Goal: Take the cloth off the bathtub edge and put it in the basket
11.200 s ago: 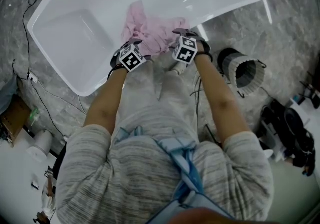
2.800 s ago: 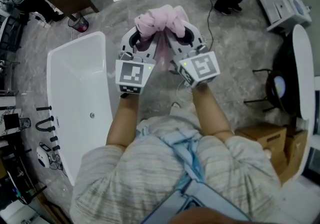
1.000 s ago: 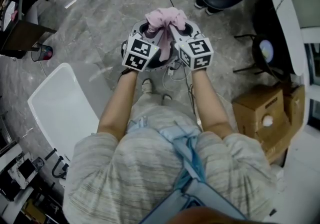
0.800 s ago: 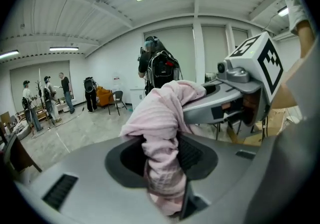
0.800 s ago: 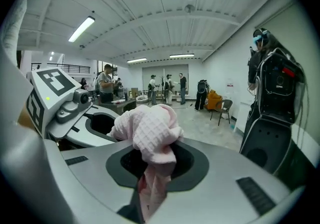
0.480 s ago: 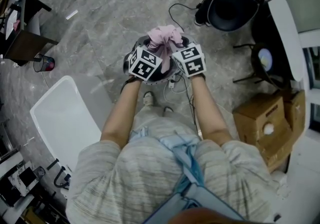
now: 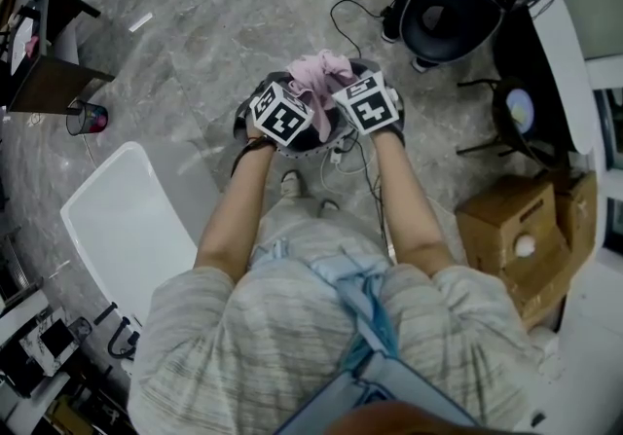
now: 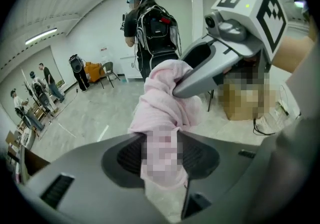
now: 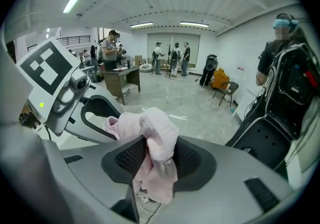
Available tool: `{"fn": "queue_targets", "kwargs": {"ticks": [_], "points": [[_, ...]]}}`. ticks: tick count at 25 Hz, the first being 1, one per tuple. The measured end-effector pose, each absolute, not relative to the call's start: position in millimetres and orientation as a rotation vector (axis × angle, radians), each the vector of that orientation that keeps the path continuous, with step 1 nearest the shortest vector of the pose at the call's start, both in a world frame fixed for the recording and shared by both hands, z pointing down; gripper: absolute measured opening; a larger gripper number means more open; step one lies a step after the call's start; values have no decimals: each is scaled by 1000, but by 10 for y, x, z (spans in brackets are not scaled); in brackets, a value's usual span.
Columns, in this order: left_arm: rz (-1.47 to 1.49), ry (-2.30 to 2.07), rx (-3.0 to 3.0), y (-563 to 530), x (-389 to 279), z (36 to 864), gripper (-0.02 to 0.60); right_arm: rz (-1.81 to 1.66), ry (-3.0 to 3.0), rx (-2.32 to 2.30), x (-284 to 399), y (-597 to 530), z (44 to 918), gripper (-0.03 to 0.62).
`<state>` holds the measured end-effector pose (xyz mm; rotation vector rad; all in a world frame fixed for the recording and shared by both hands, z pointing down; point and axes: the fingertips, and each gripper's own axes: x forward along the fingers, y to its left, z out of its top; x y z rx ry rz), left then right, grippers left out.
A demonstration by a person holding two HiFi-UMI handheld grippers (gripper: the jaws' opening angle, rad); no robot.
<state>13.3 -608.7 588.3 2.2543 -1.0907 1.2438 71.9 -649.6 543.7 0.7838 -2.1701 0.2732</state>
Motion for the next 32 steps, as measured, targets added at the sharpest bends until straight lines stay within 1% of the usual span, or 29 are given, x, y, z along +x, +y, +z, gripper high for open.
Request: {"fn": "queue_targets", "kwargs": {"ticks": [3, 7, 16, 22, 27, 30, 31, 32], "points": [[1284, -1073, 2278, -6099, 170, 5830, 163, 250, -2169, 791, 729, -6512, 5419, 129], [1183, -1134, 2381, -6272, 222, 5503, 163, 237, -2223, 808, 648, -6535, 5283, 129], [864, -1259, 2483, -6251, 146, 5100, 163, 252, -2474, 817, 519, -6468, 4953, 129], [719, -1317, 2560, -6158, 167, 4781, 162, 299, -2640, 830, 502, -6336, 4624, 127], [505, -1367, 2611, -6062, 220, 4459, 161, 344, -2811, 797, 522, -6191, 4278, 127], [468, -1407, 2646, -5947, 234, 4280, 161, 316, -2881, 797, 573, -6095, 4073, 127], [462, -1424, 2657, -5907, 236, 4218, 159, 309, -2909, 796, 588, -6059, 4000, 127], [452, -1446, 2669, -5869, 233, 4145, 121, 300, -2933, 794, 600, -6021, 3932, 127]]}}
